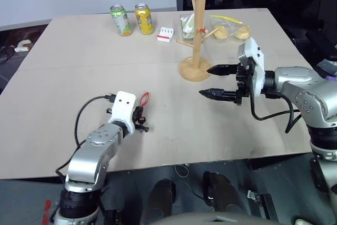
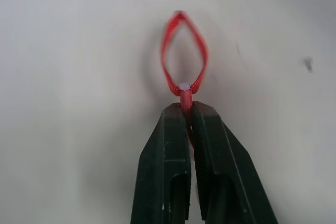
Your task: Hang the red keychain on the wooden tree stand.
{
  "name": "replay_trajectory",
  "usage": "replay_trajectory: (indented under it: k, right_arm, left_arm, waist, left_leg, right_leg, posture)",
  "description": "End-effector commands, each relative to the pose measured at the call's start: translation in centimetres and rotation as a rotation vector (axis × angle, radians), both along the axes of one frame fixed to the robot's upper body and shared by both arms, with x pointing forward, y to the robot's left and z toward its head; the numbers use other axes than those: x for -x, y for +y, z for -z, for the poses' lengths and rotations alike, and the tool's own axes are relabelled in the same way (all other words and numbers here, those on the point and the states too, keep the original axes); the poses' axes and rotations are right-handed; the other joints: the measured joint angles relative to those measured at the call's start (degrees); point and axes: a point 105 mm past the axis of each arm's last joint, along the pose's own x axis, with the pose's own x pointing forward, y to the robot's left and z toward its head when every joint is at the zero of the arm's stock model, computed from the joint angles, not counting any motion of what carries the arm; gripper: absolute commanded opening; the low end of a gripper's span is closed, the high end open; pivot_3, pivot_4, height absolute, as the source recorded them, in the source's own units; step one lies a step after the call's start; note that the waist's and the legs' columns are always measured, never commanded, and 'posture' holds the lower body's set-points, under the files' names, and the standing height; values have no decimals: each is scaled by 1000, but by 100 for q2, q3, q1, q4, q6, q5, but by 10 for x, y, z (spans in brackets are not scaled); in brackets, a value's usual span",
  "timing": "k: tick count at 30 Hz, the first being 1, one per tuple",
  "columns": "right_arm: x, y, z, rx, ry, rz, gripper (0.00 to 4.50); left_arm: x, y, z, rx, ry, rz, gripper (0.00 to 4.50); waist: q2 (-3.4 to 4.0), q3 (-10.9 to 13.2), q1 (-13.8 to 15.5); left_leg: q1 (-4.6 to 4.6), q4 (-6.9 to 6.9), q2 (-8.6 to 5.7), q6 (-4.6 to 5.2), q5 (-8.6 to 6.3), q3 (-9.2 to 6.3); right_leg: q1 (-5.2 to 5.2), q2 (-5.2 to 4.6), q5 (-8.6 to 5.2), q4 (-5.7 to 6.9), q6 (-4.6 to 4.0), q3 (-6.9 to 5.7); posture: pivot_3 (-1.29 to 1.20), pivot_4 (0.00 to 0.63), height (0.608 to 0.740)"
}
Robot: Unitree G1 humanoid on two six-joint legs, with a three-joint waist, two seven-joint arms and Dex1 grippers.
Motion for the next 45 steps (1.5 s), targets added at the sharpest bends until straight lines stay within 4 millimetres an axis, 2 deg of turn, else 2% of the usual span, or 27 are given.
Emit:
replay_trajectory:
  k: [1, 4, 7, 10, 13, 17, 28, 34, 45]
  right_arm:
    - [5, -7, -13, -55, -85, 73, 4500]
    - [12, -12, -8, -78, -85, 118, 4500]
    - [19, -12, -12, -124, -97, 159, 4500]
    - [20, -6, -34, -219, -156, 221, 4500]
    - [19, -4, -51, -272, -206, 263, 4500]
    - [16, -7, -67, -306, -265, 321, 4500]
    - [14, -15, -71, -297, -297, 419, 4500]
    - [14, -20, -69, -294, -297, 456, 4500]
    - [15, -27, -71, -290, -322, 501, 4500]
  left_arm:
    - [-6, -4, -46, -20, -220, 134, 50]
    - [-8, -11, -68, -31, -326, 234, 50]
    - [-9, -26, -95, -24, -446, 355, 50]
    - [-15, -49, -121, -48, -567, 479, 50]
    - [-22, -66, -129, -87, -619, 550, 50]
    - [-40, -92, -130, -174, -669, 617, 50]
    - [-68, -133, -137, -250, -807, 666, 50]
    - [-75, -139, -146, -241, -859, 640, 50]
    - [-94, -138, -134, -299, -794, 586, 50]
  waist:
    - [0, 0, 25]
    - [0, 0, 34]
    - [-3, 2, 63]
    - [-3, 2, 65]
    - [-2, 2, 53]
    - [-5, 4, 83]
    - [-5, 4, 92]
    - [-5, 4, 96]
    - [-5, 4, 95]
  left_leg:
    - [0, 0, -2, 0, 0, 1]
    - [-3, 0, -2, 0, 0, 4]
    - [-2, 0, -3, 0, 0, 7]
    - [2, 1, -1, 0, 0, 11]
    - [3, 1, -1, 0, 0, 11]
    - [-4, 2, -3, 0, 0, 8]
    - [-5, 7, -4, 1, 0, 10]
    - [-6, 7, -4, 2, 0, 10]
    - [-6, 8, -4, 2, 0, 9]
  right_leg:
    - [0, -2, 0, -1, 1, 2]
    - [0, -5, 3, -6, 5, 3]
    - [0, -5, 3, -6, 5, 4]
    - [0, -4, 3, -1, 5, 6]
    - [0, -1, 7, 0, 11, 7]
    - [-2, -1, 15, -3, 25, 7]
    - [-1, -2, 16, -4, 27, 11]
    - [0, -2, 18, -3, 29, 10]
    - [-1, -1, 19, -2, 32, 11]
  posture:
    - [0, 150, 740]
    - [0, 150, 740]
    - [0, 150, 740]
    - [0, 150, 740]
    - [0, 150, 740]
    - [0, 150, 740]
    - [0, 150, 740]
    - [0, 150, 740]
    - [0, 150, 740]
